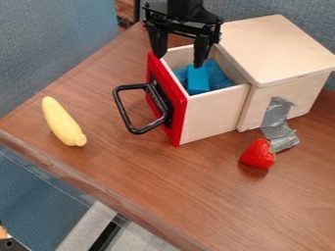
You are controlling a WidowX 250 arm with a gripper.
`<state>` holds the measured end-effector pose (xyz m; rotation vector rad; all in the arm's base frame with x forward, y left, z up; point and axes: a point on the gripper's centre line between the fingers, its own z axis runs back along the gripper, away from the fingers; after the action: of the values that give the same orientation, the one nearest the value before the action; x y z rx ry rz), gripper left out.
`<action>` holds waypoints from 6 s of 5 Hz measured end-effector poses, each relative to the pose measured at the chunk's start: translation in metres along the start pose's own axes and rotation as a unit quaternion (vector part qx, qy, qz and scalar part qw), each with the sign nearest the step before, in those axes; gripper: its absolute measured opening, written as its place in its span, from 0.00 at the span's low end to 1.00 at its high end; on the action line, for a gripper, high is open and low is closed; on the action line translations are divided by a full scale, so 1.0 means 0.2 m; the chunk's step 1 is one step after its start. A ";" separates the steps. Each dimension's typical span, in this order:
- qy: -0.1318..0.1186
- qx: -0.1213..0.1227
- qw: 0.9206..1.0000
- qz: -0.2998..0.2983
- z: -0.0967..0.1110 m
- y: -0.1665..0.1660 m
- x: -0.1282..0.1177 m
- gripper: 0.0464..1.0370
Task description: He took a blue object out of the drawer and placed it on the right side of the table.
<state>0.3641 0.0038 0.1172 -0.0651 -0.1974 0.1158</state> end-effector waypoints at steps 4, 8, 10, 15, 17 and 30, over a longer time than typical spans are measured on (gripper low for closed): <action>-0.015 0.017 1.000 0.012 -0.15 -0.10 0.10 0.96; -0.009 0.029 0.998 0.049 -0.27 -0.11 0.08 0.65; -0.007 0.029 0.998 0.057 -0.29 -0.10 0.05 0.53; -0.079 -0.032 0.996 0.009 0.18 -0.20 -0.04 0.53; -0.053 -0.058 0.995 -0.056 0.16 -0.36 -0.24 0.53; 0.003 -0.036 0.975 -0.218 -0.08 -0.58 -0.49 0.96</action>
<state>0.2839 -0.1233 0.0922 -0.0928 -0.2057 -0.3300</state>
